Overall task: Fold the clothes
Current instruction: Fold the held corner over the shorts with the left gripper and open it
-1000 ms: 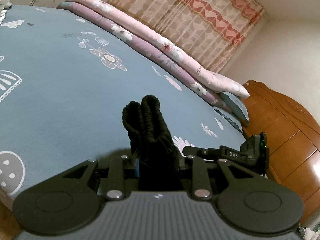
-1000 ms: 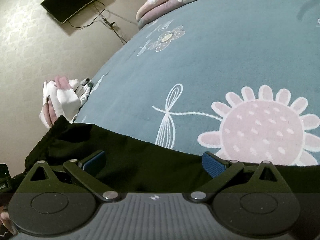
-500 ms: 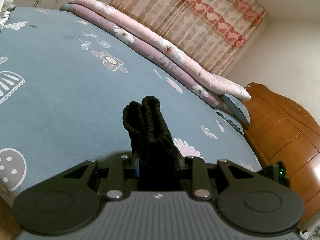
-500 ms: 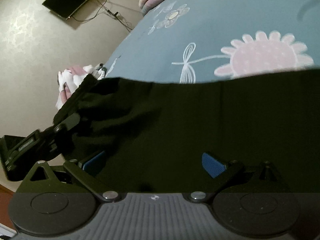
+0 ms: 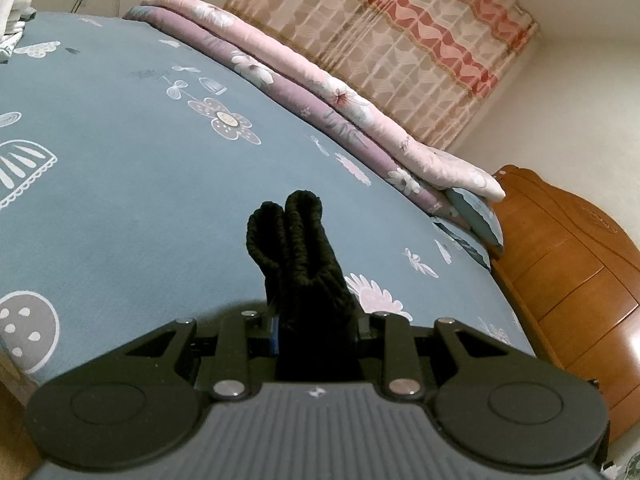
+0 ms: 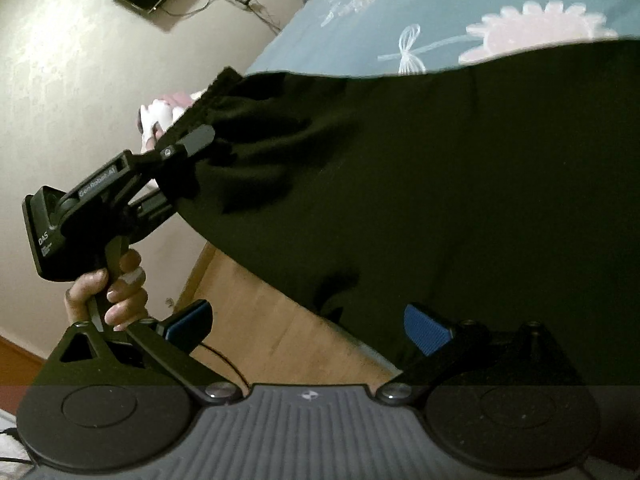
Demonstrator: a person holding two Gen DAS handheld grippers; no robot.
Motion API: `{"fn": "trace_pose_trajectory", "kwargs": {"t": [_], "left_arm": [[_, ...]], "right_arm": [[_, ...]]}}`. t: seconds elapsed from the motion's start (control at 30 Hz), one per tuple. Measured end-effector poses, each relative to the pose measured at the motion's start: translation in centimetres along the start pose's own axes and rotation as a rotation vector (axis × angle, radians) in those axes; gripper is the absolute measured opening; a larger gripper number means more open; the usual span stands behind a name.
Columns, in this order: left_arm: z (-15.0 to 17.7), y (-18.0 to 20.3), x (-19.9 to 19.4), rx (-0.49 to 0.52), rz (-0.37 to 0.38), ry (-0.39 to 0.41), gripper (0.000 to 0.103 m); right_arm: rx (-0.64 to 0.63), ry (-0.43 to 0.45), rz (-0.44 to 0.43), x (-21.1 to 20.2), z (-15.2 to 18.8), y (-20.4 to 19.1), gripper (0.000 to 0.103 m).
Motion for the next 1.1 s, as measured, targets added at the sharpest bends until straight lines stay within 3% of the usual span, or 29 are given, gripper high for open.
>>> {"fn": "trace_pose_trajectory", "kwargs": {"t": [0.1, 0.33, 0.53, 0.87, 1.1], "left_arm": [[0.0, 0.0, 0.0, 0.001, 0.0, -0.002, 0.028], [-0.2, 0.7, 0.2, 0.019, 0.009, -0.004, 0.028], [-0.4, 3.3, 0.4, 0.064, 0.047, -0.013, 0.028], [0.3, 10.4, 1.6, 0.11, 0.181, -0.057, 0.028], [2.3, 15.2, 4.8, 0.099, 0.294, -0.128, 0.028]], "right_arm": [[-0.026, 0.031, 0.059, -0.2, 0.1, 0.3, 0.103], [-0.001, 0.019, 0.037, -2.2, 1.7, -0.4, 0.103], [-0.012, 0.061, 0.045, -4.1, 1.8, -0.3, 0.103], [-0.052, 0.16, 0.105, -9.2, 1.4, 1.2, 0.103], [0.003, 0.262, 0.171, -13.8, 1.0, 3.8, 0.103]]}}
Point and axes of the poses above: each gripper's, at about its wrist camera, not at the fingertips, and x roughly the way its jaws point, y to its right, z to its underside, the point moved 6 cm from there along x, roughly the way its jaws point, and after that the axes turned 14 degrees about y, right-handed, at the moved point
